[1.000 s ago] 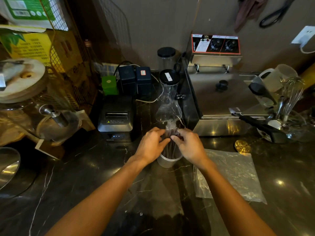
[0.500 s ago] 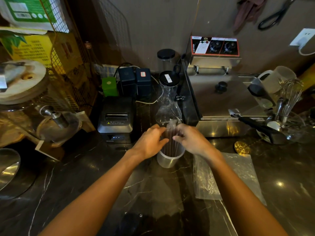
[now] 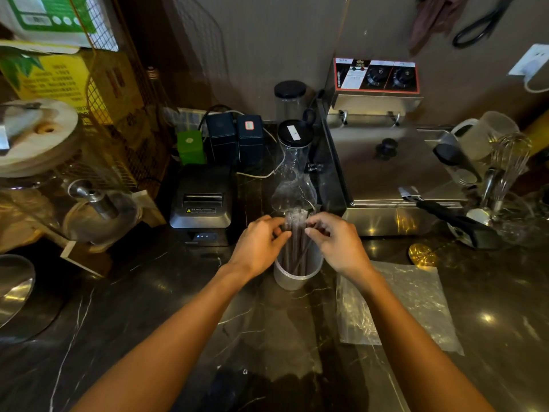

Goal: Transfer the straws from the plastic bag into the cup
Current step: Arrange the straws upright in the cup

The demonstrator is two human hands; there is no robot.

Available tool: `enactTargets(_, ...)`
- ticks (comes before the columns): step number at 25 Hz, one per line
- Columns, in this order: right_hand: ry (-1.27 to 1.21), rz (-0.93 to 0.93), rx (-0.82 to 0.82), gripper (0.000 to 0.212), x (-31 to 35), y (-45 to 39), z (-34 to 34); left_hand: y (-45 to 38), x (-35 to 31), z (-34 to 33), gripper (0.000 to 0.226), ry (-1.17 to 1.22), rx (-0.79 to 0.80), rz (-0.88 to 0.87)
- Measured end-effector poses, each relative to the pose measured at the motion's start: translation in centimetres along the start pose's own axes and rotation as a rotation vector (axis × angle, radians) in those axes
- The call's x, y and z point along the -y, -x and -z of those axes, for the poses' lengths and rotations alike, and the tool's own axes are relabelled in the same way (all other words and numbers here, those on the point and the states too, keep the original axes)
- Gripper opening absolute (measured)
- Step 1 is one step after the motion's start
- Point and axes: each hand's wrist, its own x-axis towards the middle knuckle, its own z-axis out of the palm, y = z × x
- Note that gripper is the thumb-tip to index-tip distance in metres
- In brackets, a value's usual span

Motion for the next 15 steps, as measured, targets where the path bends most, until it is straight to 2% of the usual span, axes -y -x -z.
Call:
enactTargets(2,0.011,0.010,0.018,0.012,0.3,-0.1,0.6,-0.2,-0.3,0.2,0.032,0.004,-0.009,0.002)
enactTargets(7,-0.030,-0.042,-0.009,0.018,-0.2,0.0,1.0,0.2,-0.2,0.5,0.057,0.054,-0.020,0.030)
enactTargets(15,-0.031,-0.106,-0.063,0.034,-0.3,-0.8,1.9,0.5,-1.0,1.0,0.056,0.067,-0.032,0.047)
